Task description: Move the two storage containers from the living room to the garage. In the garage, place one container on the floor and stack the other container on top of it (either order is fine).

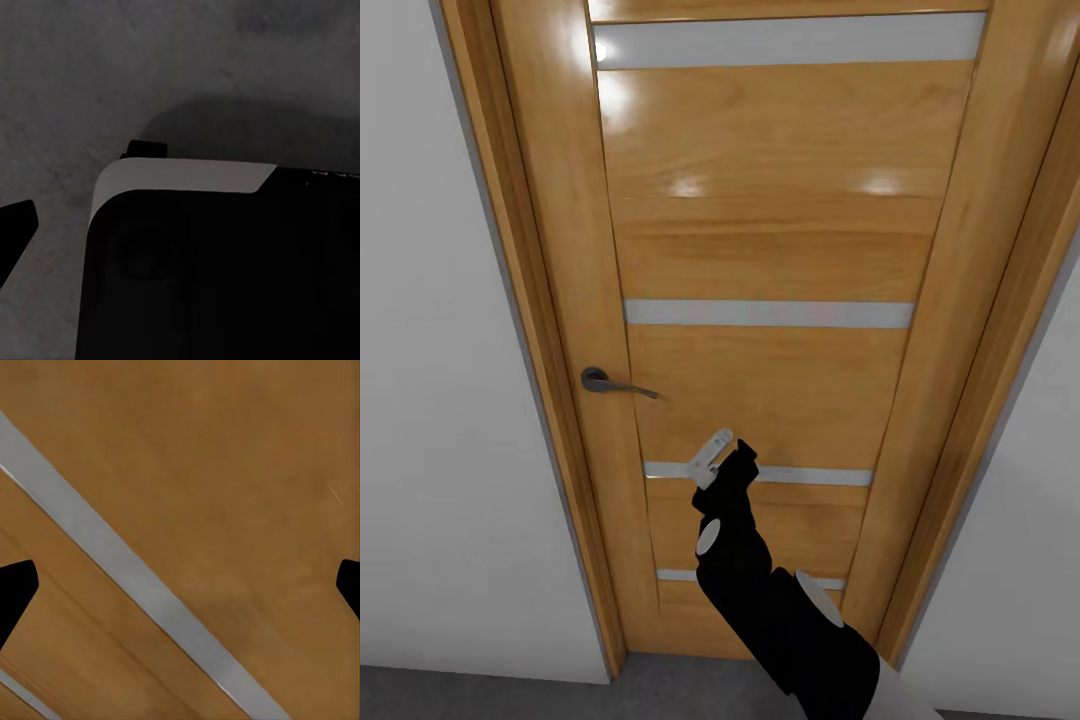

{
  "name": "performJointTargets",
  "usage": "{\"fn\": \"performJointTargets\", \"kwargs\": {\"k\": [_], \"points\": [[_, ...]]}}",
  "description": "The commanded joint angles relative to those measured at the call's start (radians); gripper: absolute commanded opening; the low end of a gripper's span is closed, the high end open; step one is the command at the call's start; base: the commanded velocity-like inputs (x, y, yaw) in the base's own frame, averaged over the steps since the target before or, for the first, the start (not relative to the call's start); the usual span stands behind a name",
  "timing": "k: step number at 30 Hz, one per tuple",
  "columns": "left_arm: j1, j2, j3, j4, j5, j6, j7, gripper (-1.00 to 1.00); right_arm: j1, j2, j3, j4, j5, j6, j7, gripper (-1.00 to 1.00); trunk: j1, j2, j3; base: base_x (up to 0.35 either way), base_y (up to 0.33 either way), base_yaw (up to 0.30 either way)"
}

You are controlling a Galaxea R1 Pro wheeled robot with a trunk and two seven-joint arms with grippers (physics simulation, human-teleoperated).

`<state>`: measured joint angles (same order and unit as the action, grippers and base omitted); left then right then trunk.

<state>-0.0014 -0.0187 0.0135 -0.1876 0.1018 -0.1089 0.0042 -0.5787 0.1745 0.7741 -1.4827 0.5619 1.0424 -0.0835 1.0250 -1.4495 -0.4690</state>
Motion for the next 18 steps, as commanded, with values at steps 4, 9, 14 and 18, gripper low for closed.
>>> {"fn": "performJointTargets", "kwargs": {"k": [4, 9, 14, 18], "points": [[0.000, -0.001, 0.002, 0.000, 0.011, -0.001, 0.005, 1.00, -0.001, 0.000, 0.001, 0.001, -0.008, 0.005, -0.010, 1.00, 0.000, -0.001, -0.001, 0.000, 0.000, 0.000], [0.000, -0.001, 0.003, 0.002, 0.013, 0.001, 0.006, 1.00, -0.001, 0.000, -0.004, 0.008, -0.009, 0.005, -0.022, 1.00, 0.000, -0.001, -0.001, 0.000, 0.000, 0.000], [0.000, 0.000, 0.003, 0.002, 0.013, 0.002, 0.005, 1.00, -0.014, 0.000, -0.032, 0.055, -0.012, -0.033, -0.069, 1.00, 0.000, -0.001, -0.001, 0.000, 0.000, 0.000], [0.000, -0.001, 0.002, 0.002, 0.013, 0.002, 0.005, 1.00, -0.140, 0.000, -0.043, 0.255, -0.014, -0.176, -0.104, 1.00, 0.000, -0.001, -0.001, 0.000, 0.000, 0.000]]}}
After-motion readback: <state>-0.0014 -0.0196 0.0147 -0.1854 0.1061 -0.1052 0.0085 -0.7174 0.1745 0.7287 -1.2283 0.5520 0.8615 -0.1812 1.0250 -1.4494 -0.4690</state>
